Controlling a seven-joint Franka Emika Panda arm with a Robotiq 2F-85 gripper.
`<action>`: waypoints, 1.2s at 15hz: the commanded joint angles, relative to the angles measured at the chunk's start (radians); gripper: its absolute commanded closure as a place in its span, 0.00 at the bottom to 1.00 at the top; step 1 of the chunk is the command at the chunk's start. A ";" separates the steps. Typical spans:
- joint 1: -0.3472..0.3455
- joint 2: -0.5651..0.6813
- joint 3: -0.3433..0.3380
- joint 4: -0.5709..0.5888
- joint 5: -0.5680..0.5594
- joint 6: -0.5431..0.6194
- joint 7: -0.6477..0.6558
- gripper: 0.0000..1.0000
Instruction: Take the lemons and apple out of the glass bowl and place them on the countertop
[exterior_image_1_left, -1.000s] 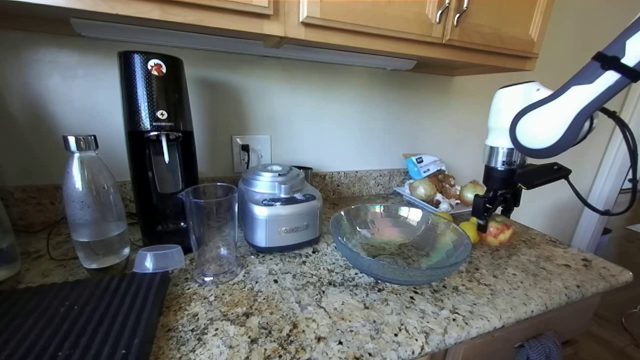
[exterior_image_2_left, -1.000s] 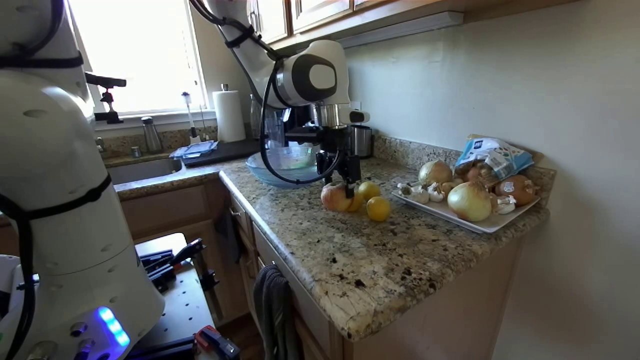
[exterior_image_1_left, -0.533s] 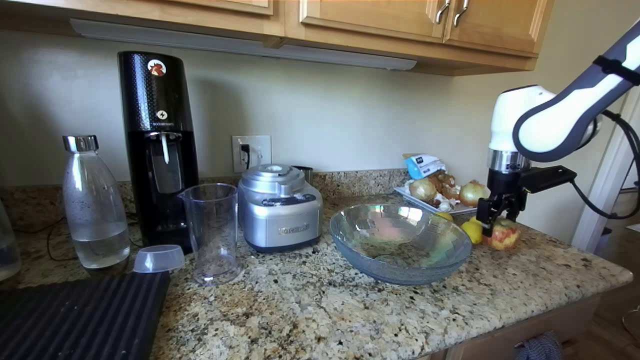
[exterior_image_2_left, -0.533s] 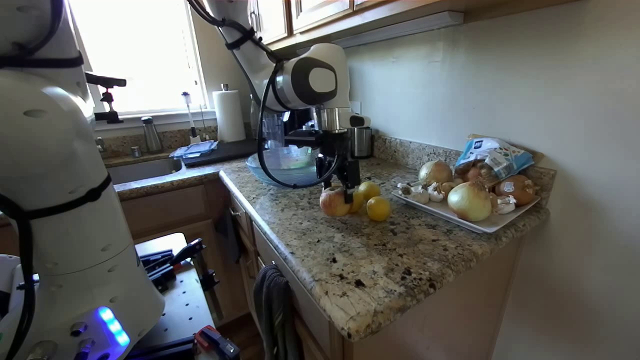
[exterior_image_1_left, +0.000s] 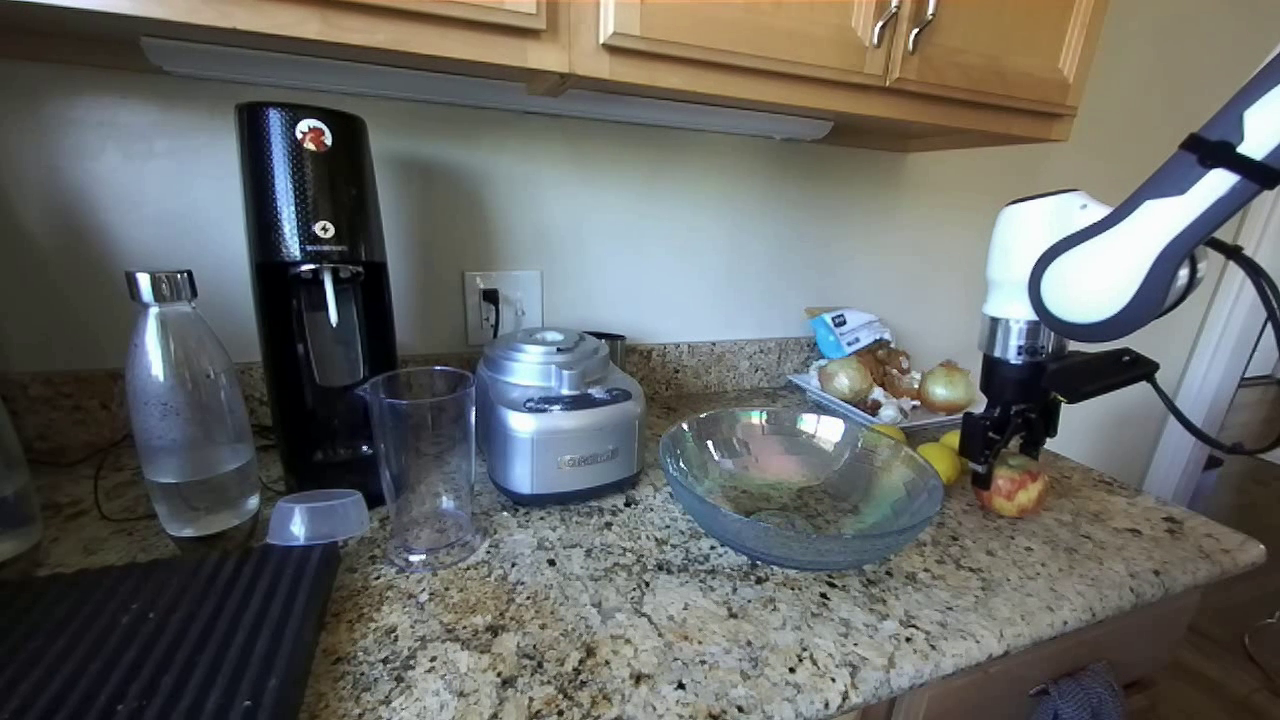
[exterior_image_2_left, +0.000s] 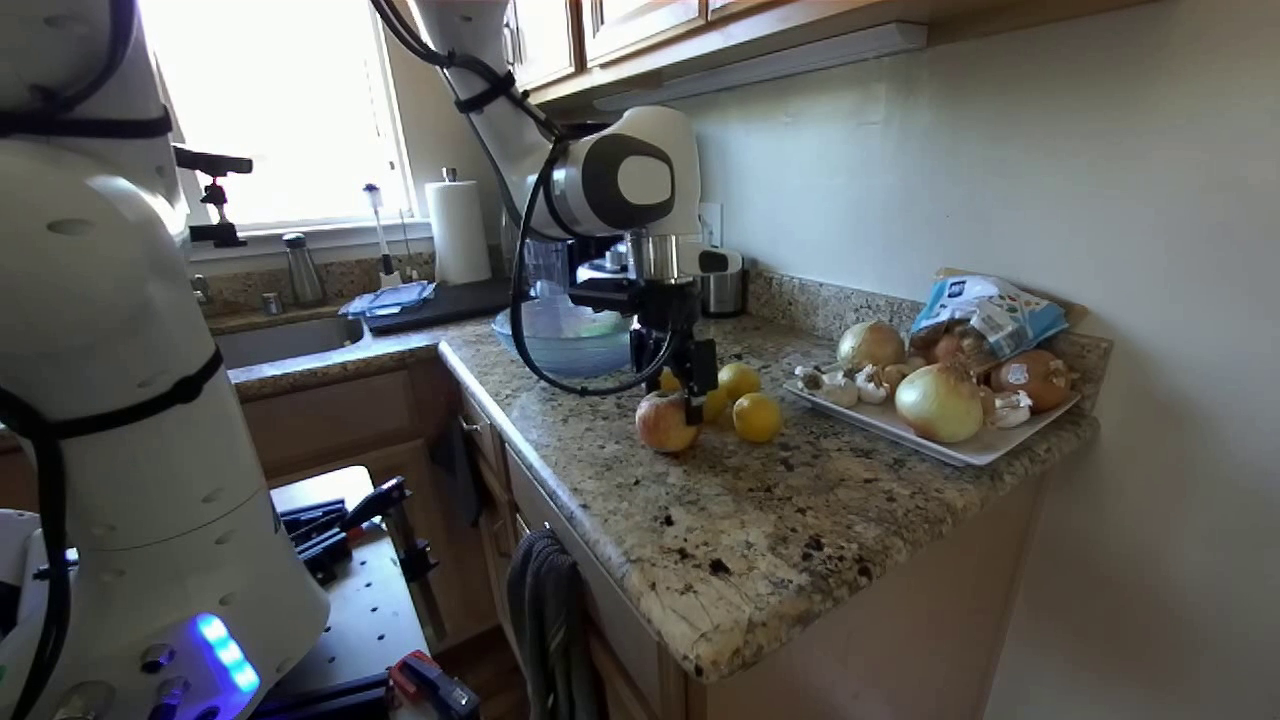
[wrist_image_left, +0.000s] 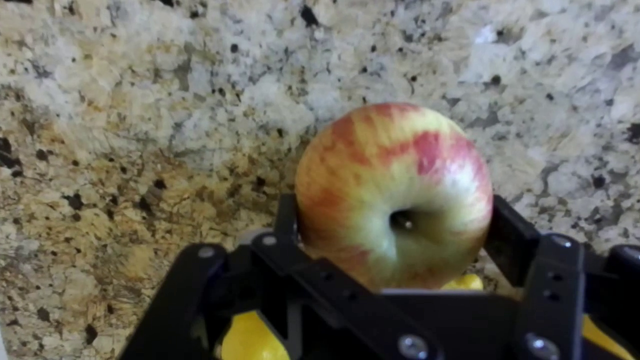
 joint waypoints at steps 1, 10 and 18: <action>-0.007 -0.021 -0.006 -0.015 -0.001 0.025 0.003 0.01; -0.010 -0.163 0.003 -0.022 0.001 -0.017 -0.008 0.00; -0.002 -0.332 0.045 -0.004 0.075 -0.204 -0.024 0.00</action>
